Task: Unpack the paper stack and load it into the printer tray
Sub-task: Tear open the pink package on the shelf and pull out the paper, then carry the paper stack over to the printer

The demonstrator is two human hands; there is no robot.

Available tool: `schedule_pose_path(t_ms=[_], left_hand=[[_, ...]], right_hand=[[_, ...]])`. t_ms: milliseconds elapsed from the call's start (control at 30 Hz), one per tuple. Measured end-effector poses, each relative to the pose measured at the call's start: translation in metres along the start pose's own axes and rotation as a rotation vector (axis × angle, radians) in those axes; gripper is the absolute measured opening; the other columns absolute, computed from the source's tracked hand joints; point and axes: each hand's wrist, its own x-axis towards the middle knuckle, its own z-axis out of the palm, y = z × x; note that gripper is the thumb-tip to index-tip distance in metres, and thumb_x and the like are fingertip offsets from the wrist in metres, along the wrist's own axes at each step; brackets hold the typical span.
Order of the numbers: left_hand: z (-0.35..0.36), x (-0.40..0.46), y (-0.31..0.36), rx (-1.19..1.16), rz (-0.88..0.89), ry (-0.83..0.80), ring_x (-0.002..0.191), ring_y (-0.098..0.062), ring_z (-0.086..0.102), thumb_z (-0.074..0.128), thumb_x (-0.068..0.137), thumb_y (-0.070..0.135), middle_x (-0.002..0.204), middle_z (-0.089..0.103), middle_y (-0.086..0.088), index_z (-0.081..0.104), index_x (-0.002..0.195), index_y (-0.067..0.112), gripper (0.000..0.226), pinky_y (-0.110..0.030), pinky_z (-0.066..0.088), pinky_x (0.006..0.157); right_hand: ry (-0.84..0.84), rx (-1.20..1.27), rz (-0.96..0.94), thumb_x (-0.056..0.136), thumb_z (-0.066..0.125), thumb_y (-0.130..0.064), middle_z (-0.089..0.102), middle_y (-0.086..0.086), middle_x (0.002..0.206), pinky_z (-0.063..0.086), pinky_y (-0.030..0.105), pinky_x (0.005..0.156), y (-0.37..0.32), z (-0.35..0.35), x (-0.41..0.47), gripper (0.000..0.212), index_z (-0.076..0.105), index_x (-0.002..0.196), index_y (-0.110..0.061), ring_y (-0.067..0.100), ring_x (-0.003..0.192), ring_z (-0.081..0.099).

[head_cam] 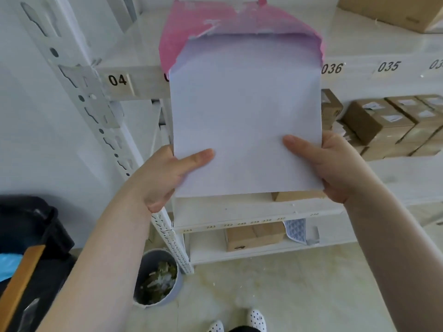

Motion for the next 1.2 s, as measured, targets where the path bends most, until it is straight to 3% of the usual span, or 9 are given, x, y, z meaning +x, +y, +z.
schedule_pose_path(t_ms=[167,300,400,533,700,867,1033,1200], left_hand=[[0.003,0.003,-0.011,0.015,0.006,-0.083,0.076,-0.005,0.071,0.064,0.071,0.026,0.083,0.077,0.009,0.069,0.095,0.017,0.025,-0.015,0.053,0.06],[0.03,0.001,-0.046,-0.045,-0.01,-0.025,0.079,-0.008,0.073,0.07,0.066,0.022,0.083,0.077,0.008,0.069,0.094,0.016,0.029,-0.02,0.056,0.064],[0.049,-0.002,-0.072,-0.032,-0.013,0.016,0.077,-0.009,0.073,0.071,0.074,0.015,0.081,0.077,0.009,0.07,0.089,0.018,0.016,-0.022,0.057,0.065],[0.079,-0.004,-0.086,0.069,0.041,-0.034,0.077,-0.005,0.072,0.07,0.079,0.01,0.079,0.076,0.015,0.071,0.082,0.022,0.013,-0.021,0.056,0.067],[0.135,-0.01,-0.1,0.101,0.023,-0.135,0.08,-0.006,0.072,0.07,0.079,0.008,0.08,0.076,0.015,0.07,0.089,0.021,0.017,-0.022,0.056,0.07],[0.225,-0.034,-0.123,0.108,-0.059,-0.301,0.079,-0.01,0.073,0.069,0.078,0.009,0.083,0.077,0.009,0.071,0.089,0.018,0.014,-0.025,0.057,0.067],[0.35,-0.071,-0.154,0.116,-0.123,-0.429,0.082,-0.016,0.074,0.07,0.081,0.014,0.086,0.077,0.005,0.071,0.092,0.017,0.012,-0.029,0.058,0.068],[0.49,-0.112,-0.186,0.176,-0.122,-0.626,0.072,-0.009,0.072,0.066,0.085,0.015,0.074,0.076,0.011,0.069,0.093,0.01,0.009,-0.026,0.058,0.064]], right_hand=[[0.117,-0.019,0.009,0.064,0.073,-0.031,0.078,0.003,0.087,0.06,0.035,0.069,0.045,-0.007,-0.034,0.028,0.072,0.084,-0.011,0.02,0.079,0.074],[0.192,0.009,0.062,0.066,0.073,-0.028,0.077,0.004,0.085,0.06,0.034,0.069,0.077,-0.017,-0.063,0.022,0.073,0.08,-0.011,0.02,0.078,0.073],[0.219,0.014,0.115,0.068,0.071,-0.028,0.077,0.0,0.083,0.059,0.03,0.067,0.094,-0.03,-0.084,0.021,0.073,0.082,-0.011,0.016,0.074,0.073],[0.218,0.03,0.199,0.067,0.07,-0.03,0.078,-0.002,0.083,0.059,0.028,0.067,0.109,-0.055,-0.11,0.026,0.072,0.086,-0.013,0.014,0.077,0.073],[0.308,0.124,0.235,0.068,0.07,-0.036,0.077,0.002,0.084,0.058,0.03,0.066,0.118,-0.104,-0.145,0.038,0.069,0.092,-0.007,0.018,0.077,0.074],[0.487,0.247,0.219,0.086,0.065,-0.022,0.077,0.003,0.084,0.059,0.032,0.065,0.133,-0.171,-0.207,0.019,0.068,0.095,-0.006,0.02,0.077,0.074],[0.698,0.241,0.199,0.088,0.064,-0.018,0.076,-0.001,0.075,0.058,0.029,0.06,0.154,-0.259,-0.301,0.013,0.069,0.088,-0.006,0.016,0.068,0.073],[0.928,0.219,0.218,0.088,0.066,-0.02,0.077,-0.001,0.077,0.059,0.033,0.063,0.178,-0.35,-0.404,0.011,0.069,0.087,-0.009,0.016,0.069,0.073]])
